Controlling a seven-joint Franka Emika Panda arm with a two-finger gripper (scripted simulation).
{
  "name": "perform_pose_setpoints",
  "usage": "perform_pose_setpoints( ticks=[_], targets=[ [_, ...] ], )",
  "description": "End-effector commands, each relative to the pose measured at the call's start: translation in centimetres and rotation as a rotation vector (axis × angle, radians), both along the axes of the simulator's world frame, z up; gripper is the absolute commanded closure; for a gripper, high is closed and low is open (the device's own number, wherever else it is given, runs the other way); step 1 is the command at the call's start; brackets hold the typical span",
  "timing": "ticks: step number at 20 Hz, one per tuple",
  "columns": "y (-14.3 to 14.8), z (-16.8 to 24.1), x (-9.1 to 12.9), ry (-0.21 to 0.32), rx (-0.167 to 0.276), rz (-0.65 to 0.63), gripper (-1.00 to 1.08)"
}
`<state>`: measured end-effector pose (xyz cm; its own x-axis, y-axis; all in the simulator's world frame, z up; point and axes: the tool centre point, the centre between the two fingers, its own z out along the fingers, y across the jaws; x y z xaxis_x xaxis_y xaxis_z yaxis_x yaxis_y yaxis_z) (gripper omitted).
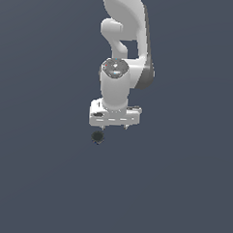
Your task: Pick up the object and move it to a goal position.
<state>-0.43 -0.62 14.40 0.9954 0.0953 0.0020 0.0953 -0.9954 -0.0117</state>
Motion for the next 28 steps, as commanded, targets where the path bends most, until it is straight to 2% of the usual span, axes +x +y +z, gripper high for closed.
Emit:
perform_pose_setpoints(
  ticks=[1, 8, 14, 28],
  targets=[
    [-1.5, -1.3, -0.1, 0.0, -0.002, 0.029, -0.92],
    [-5.6, -5.2, -0.7, -0.001, -0.008, 0.118, -0.92],
    [-7.8, -7.2, -1.3, 0.0, -0.011, 0.166, -0.92],
    [-8.6, -9.2, -1.6, 0.0, -0.012, 0.182, -0.92]
  ],
)
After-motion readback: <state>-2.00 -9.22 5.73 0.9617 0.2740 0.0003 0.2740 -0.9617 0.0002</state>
